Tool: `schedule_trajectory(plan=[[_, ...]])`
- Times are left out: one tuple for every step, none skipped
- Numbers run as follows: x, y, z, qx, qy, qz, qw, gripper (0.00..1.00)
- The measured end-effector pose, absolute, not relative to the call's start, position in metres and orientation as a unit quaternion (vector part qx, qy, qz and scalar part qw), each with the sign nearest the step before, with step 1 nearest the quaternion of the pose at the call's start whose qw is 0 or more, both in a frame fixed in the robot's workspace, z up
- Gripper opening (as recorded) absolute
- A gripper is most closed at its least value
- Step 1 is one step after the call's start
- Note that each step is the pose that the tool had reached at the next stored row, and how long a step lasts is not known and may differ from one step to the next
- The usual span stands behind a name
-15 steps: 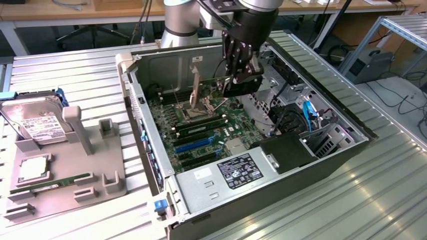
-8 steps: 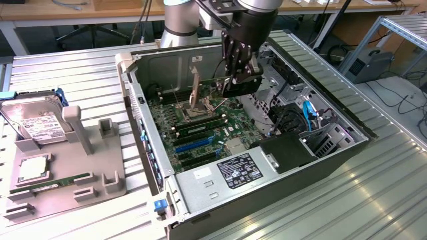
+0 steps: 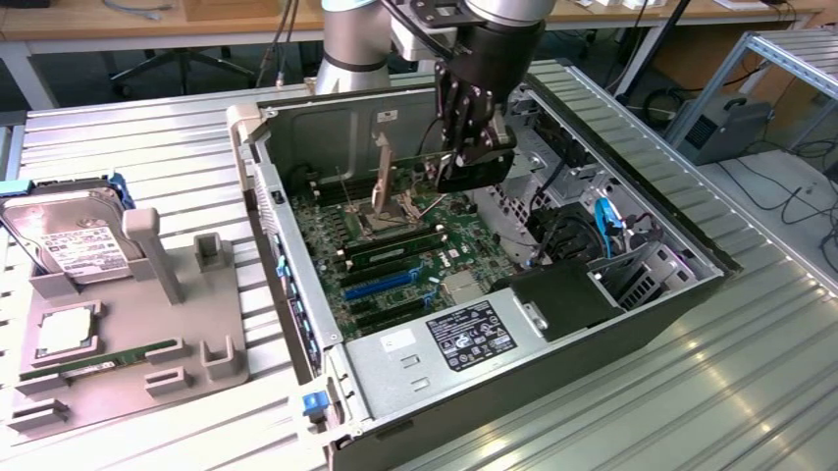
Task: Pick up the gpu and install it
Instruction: 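Insert the gpu into the slot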
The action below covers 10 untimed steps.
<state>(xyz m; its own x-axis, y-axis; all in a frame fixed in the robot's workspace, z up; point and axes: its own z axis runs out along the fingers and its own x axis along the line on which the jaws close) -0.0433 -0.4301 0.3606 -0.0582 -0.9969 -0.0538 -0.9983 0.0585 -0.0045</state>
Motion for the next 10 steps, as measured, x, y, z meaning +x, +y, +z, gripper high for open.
schedule_trajectory(plan=[[-0.0433, -0.4301, 0.3603, -0.686, 0.727, 0.017, 0.021, 0.27], [-0.0433, -0.4301, 0.3601, -0.686, 0.727, 0.017, 0.021, 0.27], [-0.0434, -0.4301, 0.3591, -0.686, 0.727, 0.017, 0.021, 0.27], [-0.0436, -0.4301, 0.3583, -0.686, 0.727, 0.017, 0.021, 0.27], [-0.0436, -0.4301, 0.3582, -0.686, 0.727, 0.017, 0.021, 0.27], [-0.0436, -0.4301, 0.358, -0.686, 0.727, 0.017, 0.021, 0.27], [-0.0436, -0.4301, 0.3577, -0.686, 0.727, 0.017, 0.021, 0.27], [-0.0437, -0.4301, 0.3575, -0.686, 0.727, 0.017, 0.021, 0.27], [-0.0437, -0.4301, 0.3574, -0.686, 0.727, 0.017, 0.021, 0.27], [-0.0437, -0.4301, 0.3572, -0.686, 0.727, 0.017, 0.021, 0.27]])
